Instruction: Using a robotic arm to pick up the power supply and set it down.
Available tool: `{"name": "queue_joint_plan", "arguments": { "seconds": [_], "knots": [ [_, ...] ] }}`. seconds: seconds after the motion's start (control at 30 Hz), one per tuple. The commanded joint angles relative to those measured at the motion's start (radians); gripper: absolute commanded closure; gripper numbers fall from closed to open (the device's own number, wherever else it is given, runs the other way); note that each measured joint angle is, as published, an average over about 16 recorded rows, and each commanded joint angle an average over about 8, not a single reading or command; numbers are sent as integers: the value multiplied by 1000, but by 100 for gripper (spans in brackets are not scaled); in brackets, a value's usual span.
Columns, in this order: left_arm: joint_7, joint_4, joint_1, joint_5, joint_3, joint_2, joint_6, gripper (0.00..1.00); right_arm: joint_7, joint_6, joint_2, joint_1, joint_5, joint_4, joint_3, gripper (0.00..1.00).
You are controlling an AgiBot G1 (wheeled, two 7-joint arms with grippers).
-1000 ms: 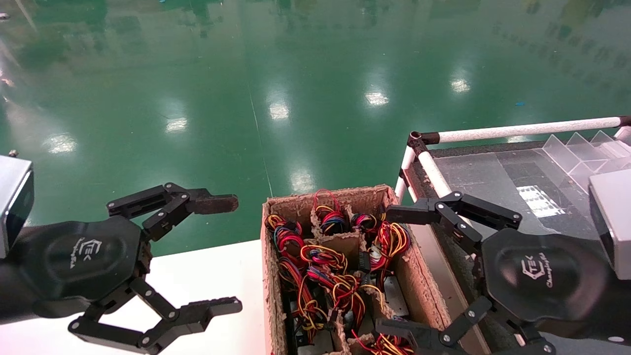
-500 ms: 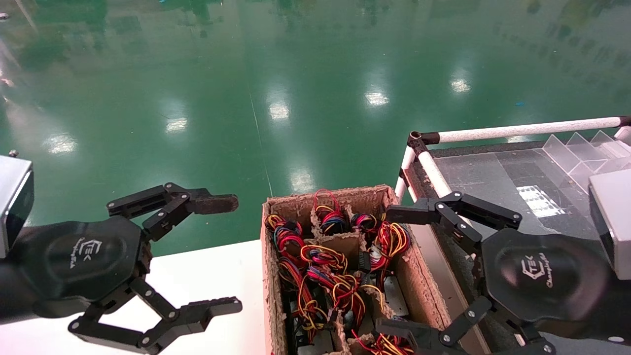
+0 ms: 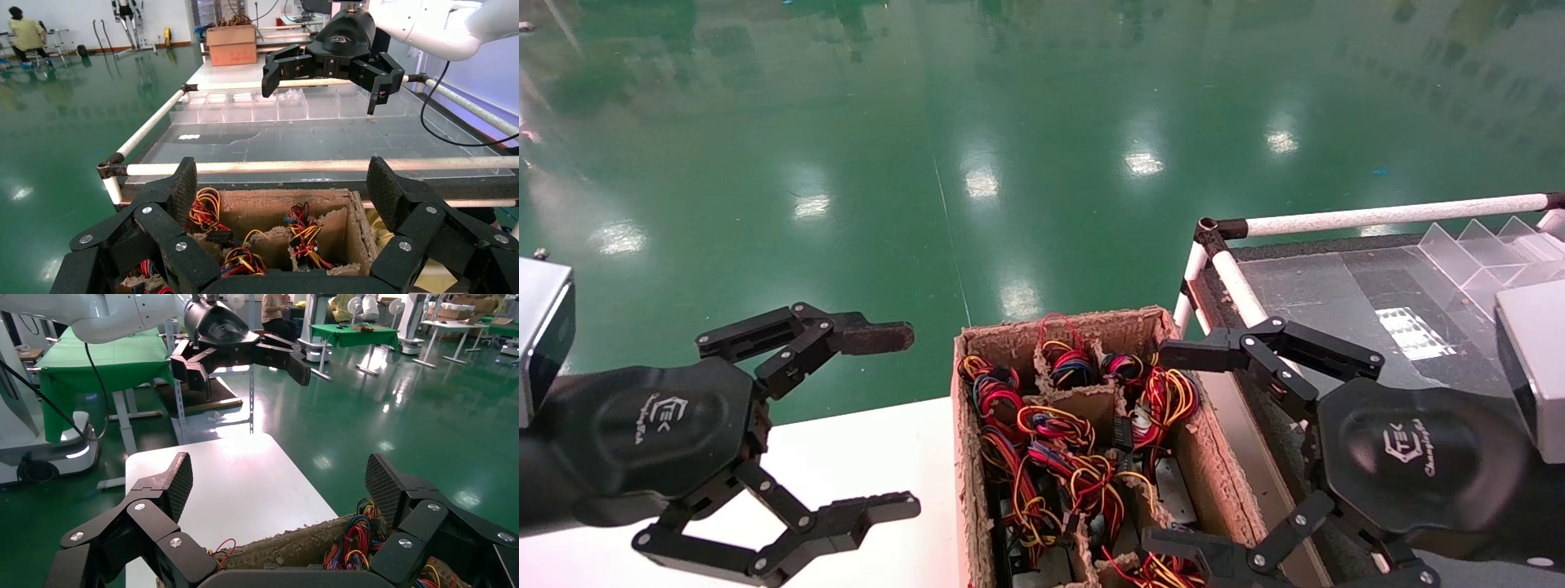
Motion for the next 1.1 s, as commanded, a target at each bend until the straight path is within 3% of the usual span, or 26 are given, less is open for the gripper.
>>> {"name": "queue_joint_plan", "arguments": {
  "seconds": [0.03, 0.07, 0.1, 0.33, 1.1],
  "knots": [
    [0, 0, 0, 0, 0, 0, 0, 0, 0, 0, 0, 0, 0, 0, 0, 0],
    [0, 0, 0, 0, 0, 0, 0, 0, 0, 0, 0, 0, 0, 0, 0, 0],
    [0, 0, 0, 0, 0, 0, 0, 9, 0, 0, 0, 0, 0, 0, 0, 0],
    [0, 0, 0, 0, 0, 0, 0, 97, 0, 0, 0, 0, 0, 0, 0, 0],
    [0, 0, 0, 0, 0, 0, 0, 100, 0, 0, 0, 0, 0, 0, 0, 0]
  ]
}}
